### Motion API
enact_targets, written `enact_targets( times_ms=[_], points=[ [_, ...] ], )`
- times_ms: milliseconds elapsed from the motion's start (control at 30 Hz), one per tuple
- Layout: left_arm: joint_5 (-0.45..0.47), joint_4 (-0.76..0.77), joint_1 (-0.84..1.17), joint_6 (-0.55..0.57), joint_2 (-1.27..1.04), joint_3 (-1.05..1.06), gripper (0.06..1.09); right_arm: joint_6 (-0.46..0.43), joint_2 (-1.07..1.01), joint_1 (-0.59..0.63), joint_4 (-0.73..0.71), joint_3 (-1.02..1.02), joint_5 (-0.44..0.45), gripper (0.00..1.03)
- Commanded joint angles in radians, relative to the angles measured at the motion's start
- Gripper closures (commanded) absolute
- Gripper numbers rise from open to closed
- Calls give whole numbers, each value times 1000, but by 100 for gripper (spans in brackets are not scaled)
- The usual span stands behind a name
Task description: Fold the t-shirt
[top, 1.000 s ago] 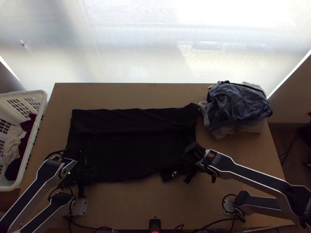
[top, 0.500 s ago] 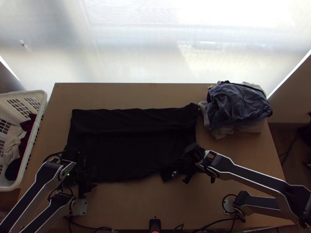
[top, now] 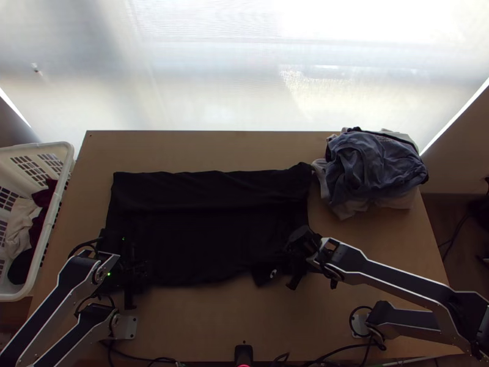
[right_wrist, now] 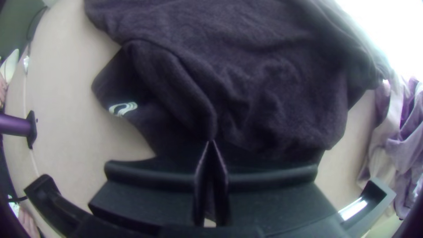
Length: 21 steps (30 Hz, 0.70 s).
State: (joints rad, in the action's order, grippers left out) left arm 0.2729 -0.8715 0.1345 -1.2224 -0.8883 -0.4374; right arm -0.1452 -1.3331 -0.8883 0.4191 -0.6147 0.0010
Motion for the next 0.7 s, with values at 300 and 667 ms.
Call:
enact_targets(
  times_ms=[300,667],
  points=[
    [-4,-12,-10,179,-80,-72,105,26,41,-1,-2,-5,-4,100],
    [35,-118,33,475,-24,-152,105,32,114,3,116,-20,-15,100]
  ],
)
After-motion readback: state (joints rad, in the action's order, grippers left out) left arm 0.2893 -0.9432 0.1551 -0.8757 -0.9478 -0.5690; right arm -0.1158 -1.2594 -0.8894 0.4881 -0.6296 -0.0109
